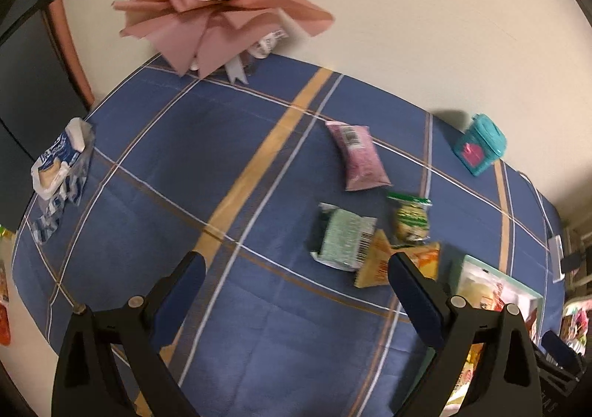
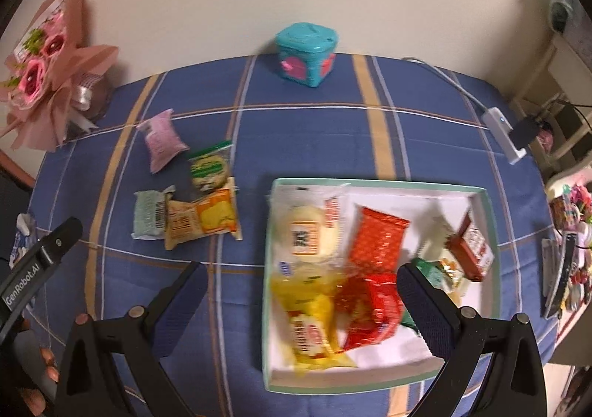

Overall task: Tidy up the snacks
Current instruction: 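Move both tools back toward the remaining snack pile, then grasp the pale green packet with the left tool while the right tool grasps the yellow roll packet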

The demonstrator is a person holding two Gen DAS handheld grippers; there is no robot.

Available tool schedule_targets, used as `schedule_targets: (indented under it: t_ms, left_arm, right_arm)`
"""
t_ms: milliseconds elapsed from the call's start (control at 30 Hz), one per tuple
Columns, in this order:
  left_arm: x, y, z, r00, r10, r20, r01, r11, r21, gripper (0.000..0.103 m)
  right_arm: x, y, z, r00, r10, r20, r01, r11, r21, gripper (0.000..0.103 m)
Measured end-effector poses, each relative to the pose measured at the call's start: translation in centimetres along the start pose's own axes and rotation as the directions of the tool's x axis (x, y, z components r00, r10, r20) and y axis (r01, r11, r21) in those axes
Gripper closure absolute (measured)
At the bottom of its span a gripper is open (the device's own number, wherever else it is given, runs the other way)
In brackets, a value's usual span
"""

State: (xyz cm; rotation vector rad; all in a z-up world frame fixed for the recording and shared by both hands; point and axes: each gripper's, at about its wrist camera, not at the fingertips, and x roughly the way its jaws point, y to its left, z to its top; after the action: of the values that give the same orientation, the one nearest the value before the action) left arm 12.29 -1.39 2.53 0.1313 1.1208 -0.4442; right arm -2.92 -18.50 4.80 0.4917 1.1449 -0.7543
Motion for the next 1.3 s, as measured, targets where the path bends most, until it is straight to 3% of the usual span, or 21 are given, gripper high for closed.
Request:
schedule_targets:
  t_ms: [633, 1300]
  left_arm:
    - [4.2, -1.2, 1.2, 0.998, -0.058, -0.040, 0.059, 0.998, 0.023, 0.004]
    - [10.0, -1.5, 1.7, 0.993, -0.057, -0.099, 0.058, 0.998, 0.003, 0.004]
  right_arm:
    - [4.7, 5.6, 1.2, 0.997, 0.080, -0.003, -0.080, 0.995, -0.067, 0.000]
    - [10.2, 8.3, 2.3, 0.995, 0.099, -0.018, -0.101, 0.988, -0.119, 0.000]
